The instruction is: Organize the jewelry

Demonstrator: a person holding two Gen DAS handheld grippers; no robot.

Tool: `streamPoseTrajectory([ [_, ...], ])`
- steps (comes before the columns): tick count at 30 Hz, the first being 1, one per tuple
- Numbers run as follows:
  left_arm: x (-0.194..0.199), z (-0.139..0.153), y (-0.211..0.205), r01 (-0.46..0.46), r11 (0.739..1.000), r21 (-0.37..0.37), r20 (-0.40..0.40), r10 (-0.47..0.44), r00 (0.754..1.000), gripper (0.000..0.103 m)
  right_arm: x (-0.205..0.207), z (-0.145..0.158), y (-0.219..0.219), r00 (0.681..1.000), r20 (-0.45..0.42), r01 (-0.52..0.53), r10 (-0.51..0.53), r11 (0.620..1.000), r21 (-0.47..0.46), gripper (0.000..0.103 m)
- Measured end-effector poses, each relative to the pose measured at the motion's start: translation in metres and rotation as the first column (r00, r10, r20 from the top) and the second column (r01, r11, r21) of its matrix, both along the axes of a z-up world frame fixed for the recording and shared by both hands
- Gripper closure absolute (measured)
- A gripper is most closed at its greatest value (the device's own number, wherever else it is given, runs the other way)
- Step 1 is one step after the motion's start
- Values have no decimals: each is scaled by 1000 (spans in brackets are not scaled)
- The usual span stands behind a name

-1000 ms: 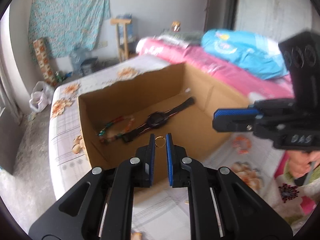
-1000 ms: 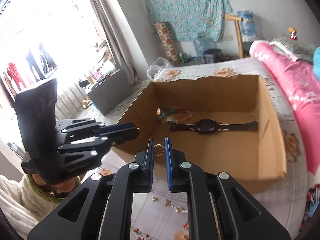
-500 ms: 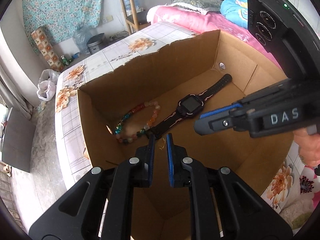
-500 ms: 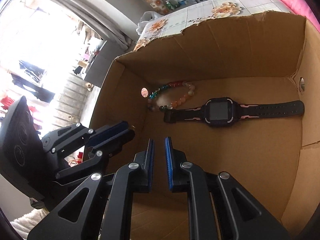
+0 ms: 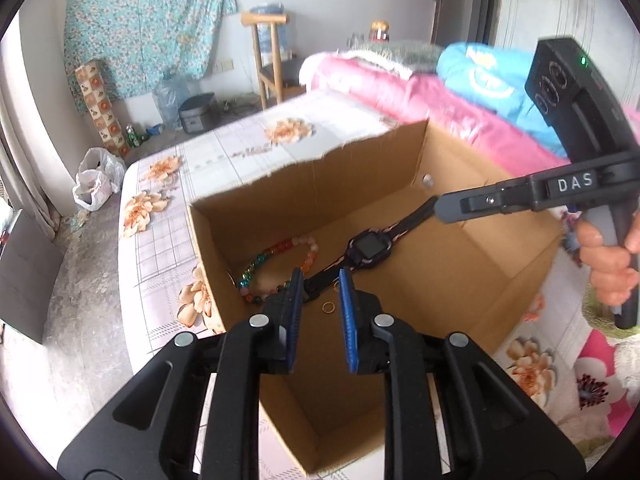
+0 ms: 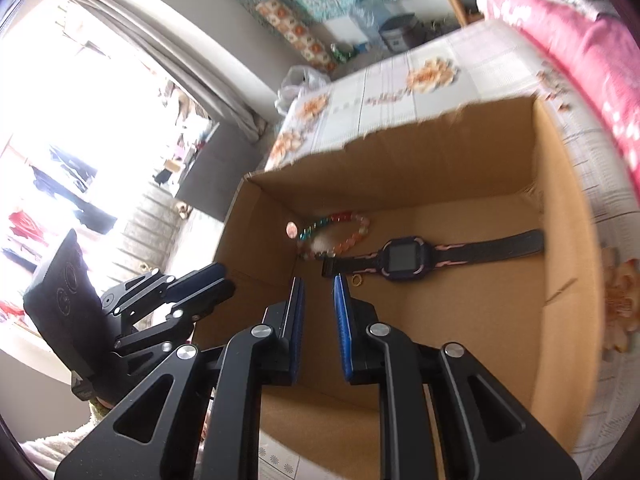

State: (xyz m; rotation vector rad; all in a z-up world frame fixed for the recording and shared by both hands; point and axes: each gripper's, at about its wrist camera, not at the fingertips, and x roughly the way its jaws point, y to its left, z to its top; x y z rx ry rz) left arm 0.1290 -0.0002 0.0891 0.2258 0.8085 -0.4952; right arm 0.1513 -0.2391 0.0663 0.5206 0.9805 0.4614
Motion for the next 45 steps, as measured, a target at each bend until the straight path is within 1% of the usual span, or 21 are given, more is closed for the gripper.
streamPoseTrajectory([
  [3,-21,10,9,17,998,-67,31,-15,999,79,-23,13,-7,997,72,0,-1,1000,12,81],
  [5,-41,13,15,48,991,-124,44,-43,998,76,-46,22,-11,991,133,-4,3,1000,9,76],
  [6,-51,13,18,62,988,-142,49,-55,997,73,-57,24,-11,988,157,-13,11,1000,11,73],
  [7,-66,11,21,79,985,-155,57,-71,996,70,-67,25,-12,985,174,-23,20,1000,17,72],
  [8,-77,10,22,94,983,-159,65,-84,994,68,-80,24,-11,981,190,-39,33,999,25,72],
  [9,-87,8,23,105,982,-158,72,-94,993,63,-89,22,-10,979,199,-51,44,998,27,71],
  [10,-101,4,24,113,983,-147,84,-102,991,59,-100,18,-7,977,207,-64,59,998,16,70],
  [12,-120,-6,21,124,985,-117,87,-114,990,54,-119,12,0,974,213,-75,79,997,-29,68],
  [14,-134,-22,15,124,988,-97,48,-120,992,52,-134,5,8,973,209,-82,95,994,-70,66],
  [18,-142,-55,9,94,988,-123,-51,-101,994,52,-150,-21,24,983,149,-87,103,990,-114,66],
  [23,-141,-91,-10,78,993,-87,-78,-85,993,52,-153,-62,30,999,21,-26,29,992,-127,66],
  [24,-139,-97,-12,76,994,-85,-87,-83,993,53,-154,-72,32,1000,-23,-12,9,990,-138,66],
  [25,-136,-100,-15,74,994,-81,-94,-81,992,53,-155,-79,33,999,-43,-1,-5,989,-145,67],
  [26,-134,-104,-18,72,995,-69,-98,-78,992,53,-157,-84,35,998,-55,8,-16,989,-148,68],
  [28,-132,-109,-22,72,996,-46,-95,-76,993,57,-161,-93,36,997,-70,25,-36,987,-157,70],
  [32,-124,-119,-31,76,997,-13,-106,-77,991,67,-166,-98,37,995,-76,56,-71,982,-179,70],
  [36,-119,-125,-37,78,997,19,-113,-76,991,78,-168,-100,35,995,-63,67,-80,980,-186,71],
  [37,-118,-125,-38,77,997,30,-104,-74,992,80,-167,-100,34,995,-62,67,-80,980,-188,71],
  [41,-118,-125,-43,85,995,57,-83,-80,993,81,-167,-100,30,995,-55,76,-87,979,-191,71],
  [44,-119,-125,-47,92,994,59,-80,-87,993,87,-167,-103,26,994,-55,83,-95,979,-187,71],
  [45,-119,-125,-48,96,993,62,-78,-91,993,90,-168,-103,27,994,-55,86,-98,979,-186,71],
])
